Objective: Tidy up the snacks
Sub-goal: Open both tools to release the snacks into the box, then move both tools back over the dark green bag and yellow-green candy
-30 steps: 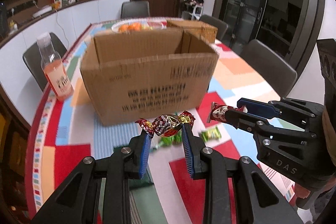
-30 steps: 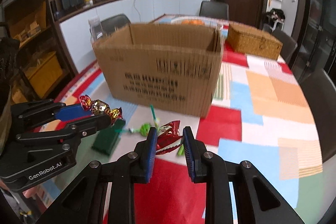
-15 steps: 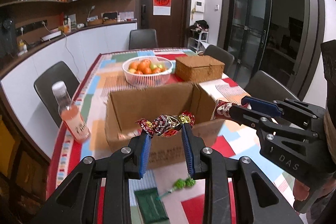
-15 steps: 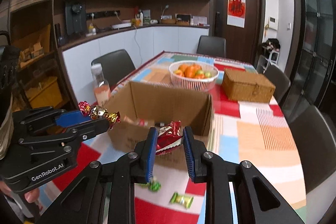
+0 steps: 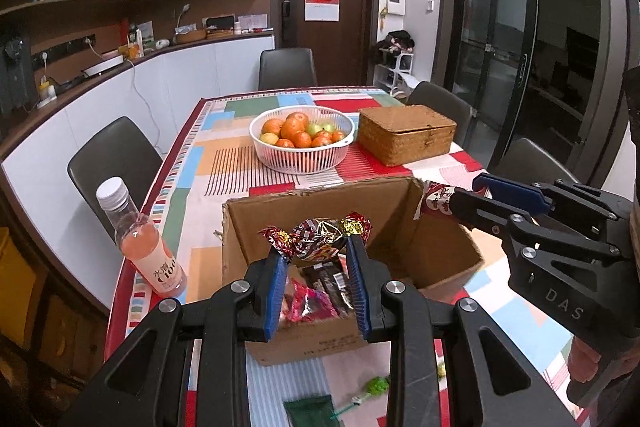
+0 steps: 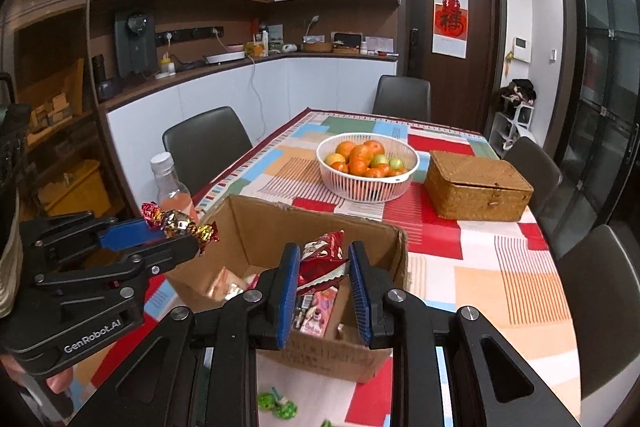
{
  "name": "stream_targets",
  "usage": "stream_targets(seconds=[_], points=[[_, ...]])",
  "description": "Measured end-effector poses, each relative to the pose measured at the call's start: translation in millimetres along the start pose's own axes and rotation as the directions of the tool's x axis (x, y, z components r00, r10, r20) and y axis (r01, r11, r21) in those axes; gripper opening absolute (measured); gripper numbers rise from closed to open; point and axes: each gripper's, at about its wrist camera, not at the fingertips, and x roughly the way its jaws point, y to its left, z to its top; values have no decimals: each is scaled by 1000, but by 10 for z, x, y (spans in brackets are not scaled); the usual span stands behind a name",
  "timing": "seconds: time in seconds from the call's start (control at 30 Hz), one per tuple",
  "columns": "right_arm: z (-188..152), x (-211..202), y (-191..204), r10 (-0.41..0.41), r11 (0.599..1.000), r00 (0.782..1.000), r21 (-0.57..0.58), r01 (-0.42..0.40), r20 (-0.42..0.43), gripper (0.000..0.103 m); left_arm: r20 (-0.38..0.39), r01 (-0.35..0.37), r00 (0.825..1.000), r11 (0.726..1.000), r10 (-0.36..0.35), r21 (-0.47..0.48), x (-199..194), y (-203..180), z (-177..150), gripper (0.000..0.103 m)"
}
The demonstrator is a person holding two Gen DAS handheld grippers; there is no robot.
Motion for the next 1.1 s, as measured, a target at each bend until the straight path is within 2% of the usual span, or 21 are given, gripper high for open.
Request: stream_targets(seconds=[0.17, 0.2, 0.23, 0.27, 0.3, 0.37, 0.47, 0.53, 0.6, 0.7, 0.87, 1.1], points=[[41, 201, -46, 2, 1000, 1000, 2, -2, -22, 26, -18, -21, 1000, 1000, 22, 13, 172, 11, 68, 30], [50, 252, -58, 6, 1000, 1000, 4, -6, -28, 27, -19, -44, 999, 999, 45, 24, 199, 3, 78, 39], [51, 283, -50, 10, 1000, 999, 0, -10, -33, 27, -15, -71, 997, 997, 72, 28, 213, 2, 80, 54], [55, 316, -53, 12, 1000, 999, -8, -12, -38, 29, -5, -87, 996, 996, 87, 26, 208, 10, 74, 59], [55, 344, -57, 4, 1000, 999, -12, -5, -43, 42, 4, -89, 996, 996, 89, 21, 188, 16, 57, 60], [27, 352, -81, -29, 1000, 999, 5, 30, -41, 56, -7, -83, 997, 996, 83, 11, 156, 23, 11, 60], [-45, 275, -100, -42, 999, 999, 11, 42, -29, 56, -6, -92, 996, 996, 92, -1, 39, 29, -90, 61], [-103, 207, -100, -51, 999, 998, 17, 51, -31, 57, 4, -101, 995, 995, 101, -6, -70, 18, -173, 67], [-168, 129, -85, -51, 998, 998, 19, 52, -28, 62, 15, -108, 994, 994, 108, -16, -179, 3, -250, 68], [-255, -3, -57, -52, 998, 998, 27, 52, -18, 63, 34, -105, 994, 994, 106, -28, -357, -13, -345, 70], [-396, -248, 16, -58, 998, 998, 31, 57, 0, 72, 64, -119, 991, 993, 120, -23, -611, -64, -493, 74], [-648, -448, 103, -67, 997, 998, 41, 67, 5, 76, 31, -132, 991, 991, 133, -37, -747, -116, -772, 80]])
